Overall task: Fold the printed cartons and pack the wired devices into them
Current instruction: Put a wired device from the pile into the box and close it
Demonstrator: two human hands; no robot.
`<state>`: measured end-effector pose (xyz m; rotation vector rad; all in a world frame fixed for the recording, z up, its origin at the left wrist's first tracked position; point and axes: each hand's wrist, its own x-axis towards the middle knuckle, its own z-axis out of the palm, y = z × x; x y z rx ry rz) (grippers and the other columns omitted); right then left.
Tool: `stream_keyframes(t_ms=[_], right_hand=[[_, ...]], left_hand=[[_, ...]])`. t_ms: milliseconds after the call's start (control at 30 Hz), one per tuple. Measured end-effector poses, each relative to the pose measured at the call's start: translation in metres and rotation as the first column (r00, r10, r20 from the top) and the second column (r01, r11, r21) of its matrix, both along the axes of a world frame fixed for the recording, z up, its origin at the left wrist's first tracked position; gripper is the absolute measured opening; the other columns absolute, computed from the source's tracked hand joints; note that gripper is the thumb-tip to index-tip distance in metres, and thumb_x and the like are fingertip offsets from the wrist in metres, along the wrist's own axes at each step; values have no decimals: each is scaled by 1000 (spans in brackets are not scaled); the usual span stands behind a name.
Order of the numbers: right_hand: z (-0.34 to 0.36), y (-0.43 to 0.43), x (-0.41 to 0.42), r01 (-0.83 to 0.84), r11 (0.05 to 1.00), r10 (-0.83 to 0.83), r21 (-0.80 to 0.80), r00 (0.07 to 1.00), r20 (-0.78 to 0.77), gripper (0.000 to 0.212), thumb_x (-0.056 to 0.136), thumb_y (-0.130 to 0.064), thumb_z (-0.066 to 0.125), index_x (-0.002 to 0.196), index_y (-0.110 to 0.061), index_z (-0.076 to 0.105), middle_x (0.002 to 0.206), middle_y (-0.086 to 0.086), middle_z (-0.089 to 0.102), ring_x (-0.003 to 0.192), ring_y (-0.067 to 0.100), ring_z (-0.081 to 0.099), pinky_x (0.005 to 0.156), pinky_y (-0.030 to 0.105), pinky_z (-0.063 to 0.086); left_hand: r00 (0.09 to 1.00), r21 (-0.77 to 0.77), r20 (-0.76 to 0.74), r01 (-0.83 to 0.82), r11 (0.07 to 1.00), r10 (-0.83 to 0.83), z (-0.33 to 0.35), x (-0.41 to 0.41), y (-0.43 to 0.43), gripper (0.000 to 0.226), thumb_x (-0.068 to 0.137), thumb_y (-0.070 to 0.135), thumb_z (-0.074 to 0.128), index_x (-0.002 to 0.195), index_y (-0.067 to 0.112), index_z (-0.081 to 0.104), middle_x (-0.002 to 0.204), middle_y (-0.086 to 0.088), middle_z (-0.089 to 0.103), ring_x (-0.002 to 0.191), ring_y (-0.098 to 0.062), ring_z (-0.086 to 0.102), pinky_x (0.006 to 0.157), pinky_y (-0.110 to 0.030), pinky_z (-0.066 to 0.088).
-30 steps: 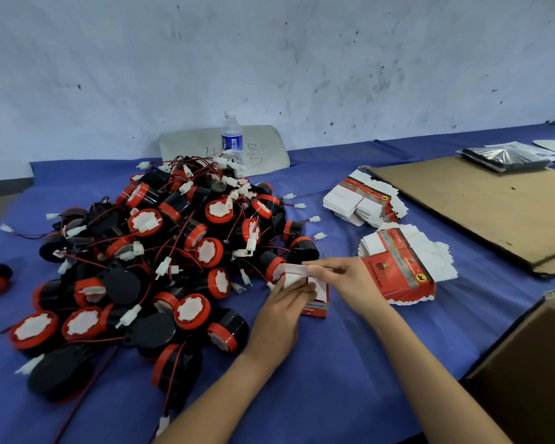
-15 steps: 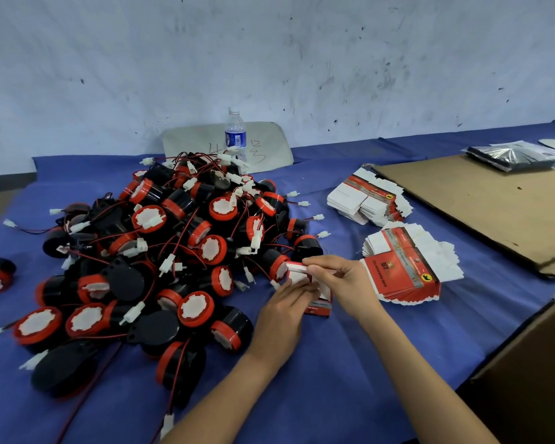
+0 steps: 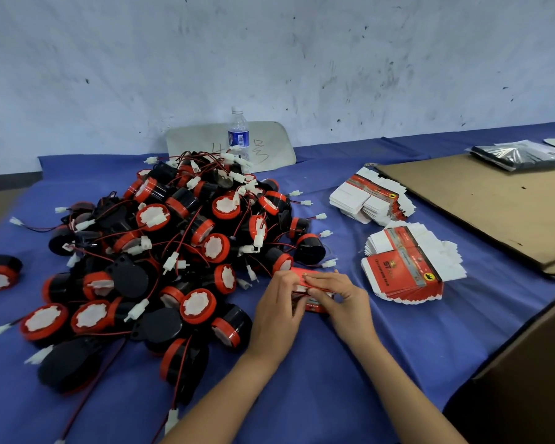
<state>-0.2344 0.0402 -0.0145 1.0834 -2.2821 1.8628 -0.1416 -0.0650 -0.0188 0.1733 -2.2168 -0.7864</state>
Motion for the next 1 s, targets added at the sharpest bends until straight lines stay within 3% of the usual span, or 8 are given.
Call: stream_keyframes(t_ms=[100, 200, 333, 500, 700, 800, 1000], right_hand=[[-4, 0, 1, 14, 1000, -14, 0, 1000, -22, 25, 80, 2, 73, 100, -12, 76, 104, 1, 72, 108, 8, 59, 92, 3, 35], [-3, 2, 0, -27, 1000, 27, -3, 999, 22, 25, 81, 0, 72, 102, -13, 75, 106, 0, 72, 111, 8, 57, 92, 1, 32], [0, 2, -2, -43, 999, 43, 1, 997, 71, 25, 83, -4, 71, 101, -21, 75, 105, -7, 72, 112, 7, 57, 91, 1, 32], [-1, 3, 0, -28, 1000, 28, -3, 999, 26, 32, 81, -4, 73, 98, -31, 72, 103, -12, 71, 110, 1, 57, 93, 1, 31], [-6, 7, 2, -11, 996, 30, 93, 979, -200, 28, 84, -1, 69, 110, -13, 72, 113, -21, 62, 116, -10, 50, 104, 4, 25], [-5, 13, 0, -37, 978, 88, 205, 966, -243, 34, 89, -5, 65, 121, -16, 64, 125, -22, 53, 130, 0, 42, 114, 11, 13], [-2, 22, -4, -71, 910, 221, 409, 916, -334, 41, 95, -5, 58, 135, -15, 51, 143, -8, 42, 142, 14, 22, 117, 17, 3]], left_hand=[[999, -9, -12, -42, 999, 42, 2, 0, 0, 44, 77, 1, 74, 115, 8, 51, 117, -2, 48, 105, -27, 58, 85, -37, 53], [998, 55, 7, -70, 996, 69, 4, 0, 0, 48, 83, 4, 67, 128, 3, 50, 128, -7, 47, 116, -25, 52, 94, -42, 49], [999, 141, 10, -50, 989, 49, 3, -1, -1, 34, 95, -1, 50, 128, 5, 49, 134, -3, 47, 124, -13, 47, 100, -25, 42], [996, 129, 40, -81, 988, 76, 3, -1, -2, 16, 97, -3, 47, 108, 4, 56, 118, -4, 53, 107, -4, 49, 90, -5, 35], [994, 72, 32, -102, 992, 100, -1, -2, -2, 10, 91, -8, 52, 93, 0, 58, 107, -5, 57, 100, -12, 56, 85, -12, 41], [994, 57, 34, -103, 993, 101, -1, -1, -1, 12, 90, -9, 53, 94, 0, 60, 108, -5, 59, 102, -15, 58, 87, -18, 44], [987, 47, 142, -80, 996, 73, -4, 4, -2, 18, 93, -2, 54, 108, 2, 64, 125, -2, 58, 115, -15, 55, 96, -23, 45]])
